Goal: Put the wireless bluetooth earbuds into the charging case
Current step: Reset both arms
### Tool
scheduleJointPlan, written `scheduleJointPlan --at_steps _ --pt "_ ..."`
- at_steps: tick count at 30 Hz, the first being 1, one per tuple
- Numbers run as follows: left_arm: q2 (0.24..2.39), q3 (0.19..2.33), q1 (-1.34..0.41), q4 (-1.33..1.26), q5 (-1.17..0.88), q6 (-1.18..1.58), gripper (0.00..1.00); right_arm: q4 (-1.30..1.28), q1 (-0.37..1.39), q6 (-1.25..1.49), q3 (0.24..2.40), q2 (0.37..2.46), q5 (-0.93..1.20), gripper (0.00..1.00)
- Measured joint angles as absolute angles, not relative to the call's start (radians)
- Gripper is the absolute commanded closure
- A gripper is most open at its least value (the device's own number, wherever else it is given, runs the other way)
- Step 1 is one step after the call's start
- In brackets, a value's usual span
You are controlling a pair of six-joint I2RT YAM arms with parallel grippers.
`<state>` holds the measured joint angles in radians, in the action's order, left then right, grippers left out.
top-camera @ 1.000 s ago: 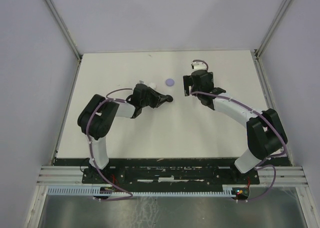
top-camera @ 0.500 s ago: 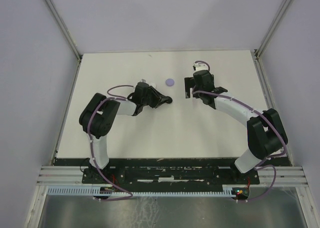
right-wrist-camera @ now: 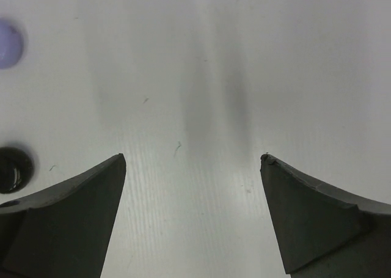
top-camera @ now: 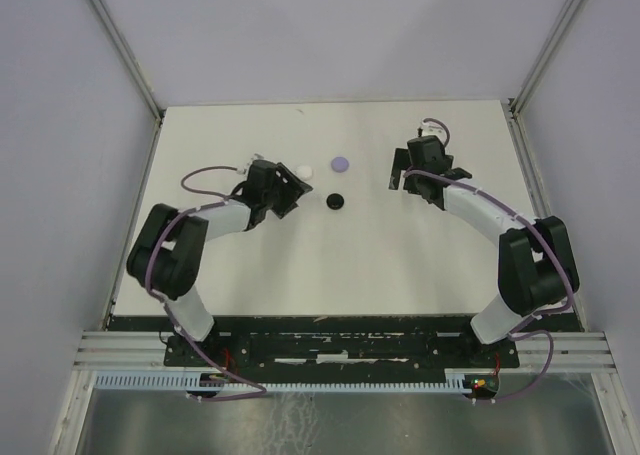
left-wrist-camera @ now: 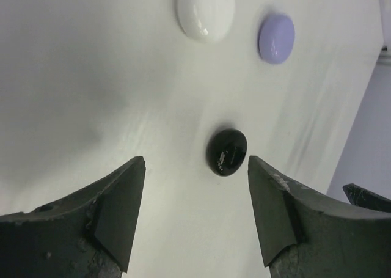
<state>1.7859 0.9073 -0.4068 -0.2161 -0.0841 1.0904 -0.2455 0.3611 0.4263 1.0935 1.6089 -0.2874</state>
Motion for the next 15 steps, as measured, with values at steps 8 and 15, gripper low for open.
scheduleJointPlan --at_steps 8,15 --pt "1.327 0.766 -0.245 -0.031 0.247 1.013 0.01 -0.46 0.34 0.609 1.212 1.61 -0.56 0.0" --pt "1.121 0.67 -0.139 0.036 0.408 0.991 0.01 -0.554 0.34 0.699 1.238 1.61 -0.71 0.0"
